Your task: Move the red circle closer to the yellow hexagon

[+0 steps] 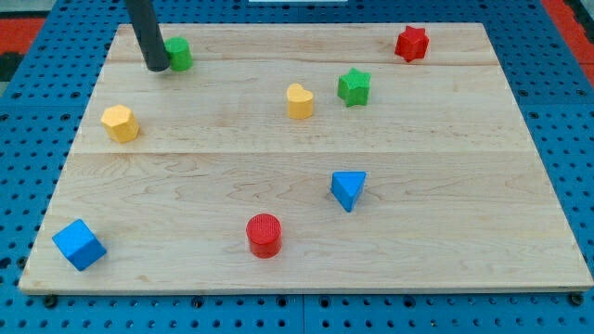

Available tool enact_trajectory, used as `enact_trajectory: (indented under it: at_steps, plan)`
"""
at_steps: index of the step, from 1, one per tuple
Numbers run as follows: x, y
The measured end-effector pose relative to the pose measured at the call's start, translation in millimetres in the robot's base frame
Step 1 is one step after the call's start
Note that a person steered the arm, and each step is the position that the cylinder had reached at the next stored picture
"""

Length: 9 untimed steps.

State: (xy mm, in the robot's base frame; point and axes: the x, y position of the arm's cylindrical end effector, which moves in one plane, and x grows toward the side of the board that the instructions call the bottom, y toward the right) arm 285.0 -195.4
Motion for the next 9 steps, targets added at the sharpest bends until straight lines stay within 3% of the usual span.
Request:
enact_trajectory:
  at_steps: [1,2,4,6,8,9]
  plan:
    - [-3,15]
    - [27,55]
    - [122,69]
    - [139,81]
    - [188,203]
    - [234,222]
